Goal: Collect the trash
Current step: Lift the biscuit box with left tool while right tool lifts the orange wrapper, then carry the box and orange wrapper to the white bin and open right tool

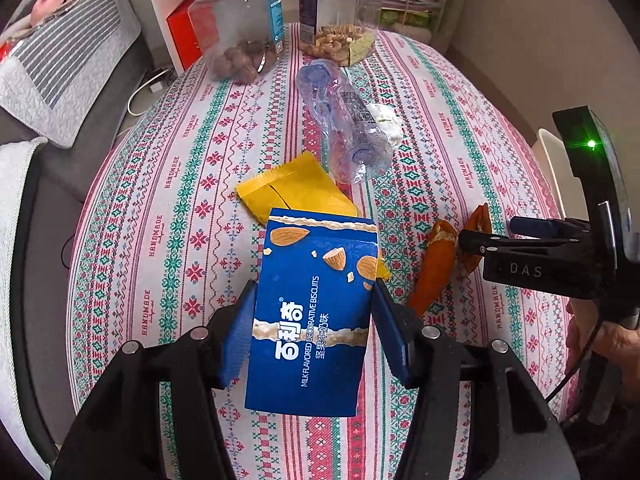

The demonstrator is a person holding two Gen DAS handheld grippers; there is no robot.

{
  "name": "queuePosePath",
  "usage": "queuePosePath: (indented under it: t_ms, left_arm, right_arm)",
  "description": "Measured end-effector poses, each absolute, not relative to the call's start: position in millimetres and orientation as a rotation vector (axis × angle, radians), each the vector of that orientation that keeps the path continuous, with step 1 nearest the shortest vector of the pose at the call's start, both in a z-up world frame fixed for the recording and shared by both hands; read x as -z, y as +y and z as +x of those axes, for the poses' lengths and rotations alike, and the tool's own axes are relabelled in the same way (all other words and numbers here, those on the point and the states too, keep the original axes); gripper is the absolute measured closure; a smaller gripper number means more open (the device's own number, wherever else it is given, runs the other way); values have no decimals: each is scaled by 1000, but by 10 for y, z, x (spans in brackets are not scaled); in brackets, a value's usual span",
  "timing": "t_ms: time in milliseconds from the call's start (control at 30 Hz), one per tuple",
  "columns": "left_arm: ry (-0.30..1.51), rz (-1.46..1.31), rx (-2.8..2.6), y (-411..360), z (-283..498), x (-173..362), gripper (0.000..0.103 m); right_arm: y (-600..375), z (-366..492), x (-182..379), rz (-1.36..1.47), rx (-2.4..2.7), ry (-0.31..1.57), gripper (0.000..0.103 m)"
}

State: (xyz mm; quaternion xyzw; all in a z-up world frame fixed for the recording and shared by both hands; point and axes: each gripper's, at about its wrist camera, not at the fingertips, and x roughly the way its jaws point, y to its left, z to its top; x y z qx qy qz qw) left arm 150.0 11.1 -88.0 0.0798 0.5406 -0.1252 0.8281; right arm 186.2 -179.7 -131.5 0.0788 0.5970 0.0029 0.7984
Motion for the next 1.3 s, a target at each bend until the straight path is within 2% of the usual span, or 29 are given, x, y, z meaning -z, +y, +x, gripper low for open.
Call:
queuePosePath:
  t_ms: [133, 200, 267, 367, 400, 933, 1300]
  left_arm:
    - [1142, 160, 256, 115, 1497, 877, 47]
    - [1139, 149, 246, 140, 1498, 879, 47]
    - [1145, 133, 238, 178, 1506, 886, 47]
    - [1141, 115, 223, 239, 1511, 878, 47]
    - [1136, 108, 219, 258, 1512, 871, 47]
    - [962, 15, 150, 360, 1485, 496, 47]
    - [909, 35, 138, 205, 1471, 423, 47]
  right_arm:
    - [-1754, 1825, 1299, 200, -47, 1285, 31]
    - [-1720, 1835, 1293, 205, -63, 1273, 47]
    - [-1758, 1863, 1303, 231, -58, 1268, 53]
    - [-1902, 1884, 1302, 303, -80, 1268, 76]
    - [-1951, 1889, 1302, 331, -87, 1269, 80]
    - [-1826, 1731, 686, 201, -151, 1042, 83]
    - [-1865, 1613, 502, 138, -151, 979, 83]
